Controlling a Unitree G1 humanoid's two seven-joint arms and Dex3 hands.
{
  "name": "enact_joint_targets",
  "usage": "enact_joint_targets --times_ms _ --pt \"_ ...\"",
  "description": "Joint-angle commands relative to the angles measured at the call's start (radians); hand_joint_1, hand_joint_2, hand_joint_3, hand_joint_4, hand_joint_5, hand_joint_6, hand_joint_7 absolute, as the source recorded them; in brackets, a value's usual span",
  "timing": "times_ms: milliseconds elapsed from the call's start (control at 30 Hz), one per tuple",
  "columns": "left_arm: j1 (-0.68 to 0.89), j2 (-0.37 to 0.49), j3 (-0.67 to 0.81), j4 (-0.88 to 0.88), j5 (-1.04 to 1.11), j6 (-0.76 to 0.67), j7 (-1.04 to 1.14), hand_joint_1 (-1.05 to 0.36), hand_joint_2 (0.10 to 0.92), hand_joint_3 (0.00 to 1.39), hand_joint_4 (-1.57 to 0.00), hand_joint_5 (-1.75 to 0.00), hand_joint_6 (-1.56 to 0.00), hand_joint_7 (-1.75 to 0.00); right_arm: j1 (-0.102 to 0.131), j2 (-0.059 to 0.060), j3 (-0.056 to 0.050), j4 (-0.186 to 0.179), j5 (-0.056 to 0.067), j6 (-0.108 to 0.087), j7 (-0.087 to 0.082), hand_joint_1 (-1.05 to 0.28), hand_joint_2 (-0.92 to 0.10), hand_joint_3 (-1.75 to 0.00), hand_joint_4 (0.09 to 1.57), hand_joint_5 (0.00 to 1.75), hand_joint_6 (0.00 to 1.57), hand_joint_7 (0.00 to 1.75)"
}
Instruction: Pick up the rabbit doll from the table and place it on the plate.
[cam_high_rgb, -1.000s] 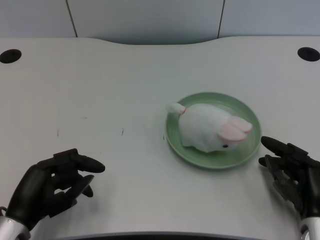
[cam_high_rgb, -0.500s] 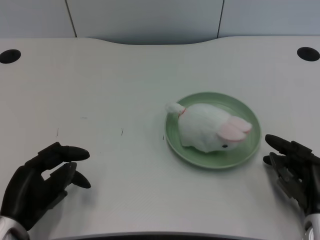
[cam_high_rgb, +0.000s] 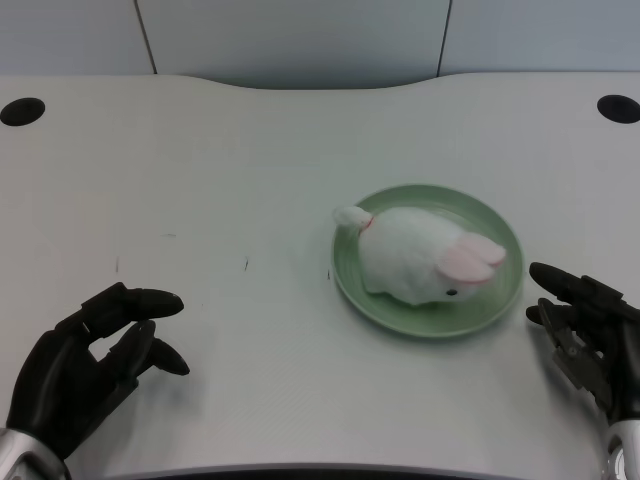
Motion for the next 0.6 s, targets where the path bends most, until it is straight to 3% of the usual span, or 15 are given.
enact_joint_targets --times_ms 33,167,267,400,467,600 --pt "0.019 0.001 0.012 0.003 0.008 0.006 0.002 -0.71 0.921 0.36 -0.50 -1.62 -0.56 -1.00 0.006 -0.021 -0.004 -0.001 0.006 -0.001 0.002 -0.37 -0.92 -0.34 0.54 0.93 0.90 0.01" --pt "0.027 -0.003 0.012 -0.002 0.012 0.013 0.006 -0.70 0.921 0.37 -0.52 -1.61 -0.57 -1.02 0.007 -0.023 -0.005 0.001 0.011 -0.009 0.017 -0.36 -0.92 -0.35 0.53 0.92 0.89 0.00" --pt "0.032 -0.003 0.012 -0.006 0.014 0.021 0.007 -0.70 0.921 0.38 -0.50 -1.60 -0.57 -1.03 0.005 -0.013 -0.017 0.004 0.031 -0.002 0.032 -0.37 -0.92 -0.32 0.55 0.93 0.88 0.00" --pt "0.046 -0.005 0.009 -0.046 0.018 0.056 0.033 -0.71 0.921 0.34 -0.49 -1.62 -0.56 -1.01 0.002 -0.015 -0.015 0.009 0.028 -0.009 0.029 -0.37 -0.92 -0.32 0.58 0.92 0.87 0.00" --pt "0.050 -0.006 0.008 -0.057 0.023 0.063 0.041 -0.71 0.921 0.34 -0.49 -1.63 -0.56 -1.01 0.003 -0.017 -0.011 0.009 0.022 -0.014 0.025 -0.36 -0.92 -0.33 0.58 0.91 0.87 0.00" --pt "0.054 -0.005 0.012 -0.058 0.021 0.072 0.040 -0.68 0.921 0.36 -0.48 -1.62 -0.55 -0.99 0.002 -0.012 -0.017 0.005 0.035 0.005 0.033 -0.35 -0.92 -0.33 0.58 0.91 0.87 0.00"
